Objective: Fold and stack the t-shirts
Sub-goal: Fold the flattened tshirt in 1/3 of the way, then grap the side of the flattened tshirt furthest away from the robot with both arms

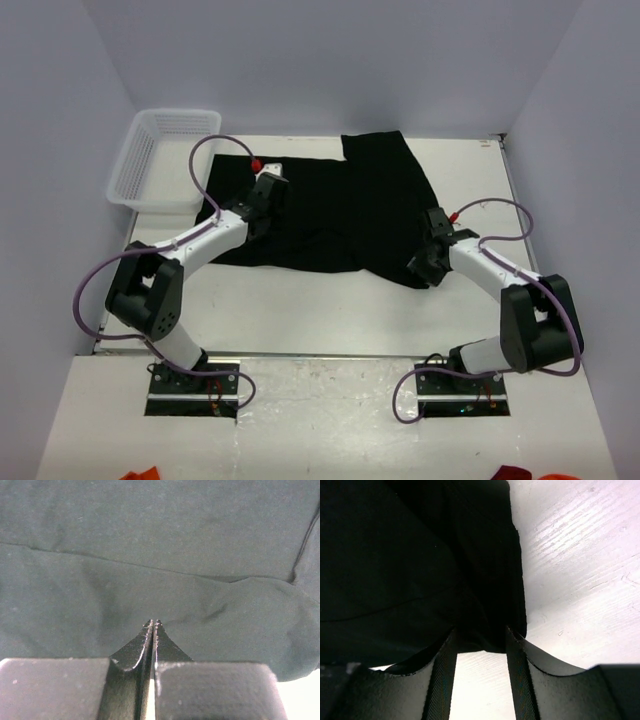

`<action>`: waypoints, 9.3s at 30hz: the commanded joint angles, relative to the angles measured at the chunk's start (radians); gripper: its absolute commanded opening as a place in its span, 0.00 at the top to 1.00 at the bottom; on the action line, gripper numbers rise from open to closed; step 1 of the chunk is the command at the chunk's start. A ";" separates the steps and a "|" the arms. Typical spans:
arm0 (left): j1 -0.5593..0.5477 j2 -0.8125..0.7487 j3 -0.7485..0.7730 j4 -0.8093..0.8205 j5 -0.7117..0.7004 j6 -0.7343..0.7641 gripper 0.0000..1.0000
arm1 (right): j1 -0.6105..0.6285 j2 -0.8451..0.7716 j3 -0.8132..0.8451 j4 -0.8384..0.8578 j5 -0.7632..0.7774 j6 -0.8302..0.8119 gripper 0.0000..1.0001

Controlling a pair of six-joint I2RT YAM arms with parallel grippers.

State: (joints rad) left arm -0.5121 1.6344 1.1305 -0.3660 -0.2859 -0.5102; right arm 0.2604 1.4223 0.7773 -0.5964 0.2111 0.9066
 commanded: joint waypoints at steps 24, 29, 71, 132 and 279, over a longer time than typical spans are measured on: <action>-0.016 0.297 0.038 -0.037 0.030 -0.067 1.00 | -0.098 -0.137 0.004 -0.169 0.209 0.028 1.00; -0.012 0.318 0.022 -0.050 0.016 -0.076 1.00 | -0.147 -0.152 0.003 -0.192 0.212 0.043 1.00; 0.014 0.070 0.074 -0.114 -0.161 -0.013 1.00 | 0.016 0.145 0.451 0.029 -0.397 -0.453 1.00; 0.012 0.054 -0.341 0.053 0.033 -0.097 1.00 | 0.293 0.176 -0.114 0.201 -0.122 0.129 1.00; 0.018 0.974 1.068 0.081 0.740 0.294 0.99 | -0.090 0.101 0.587 -0.054 -0.358 -0.494 0.31</action>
State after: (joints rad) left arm -0.4915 2.6148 2.2105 -0.2951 0.4374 -0.2504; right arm 0.1719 1.5211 1.3777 -0.6849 -0.1051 0.4038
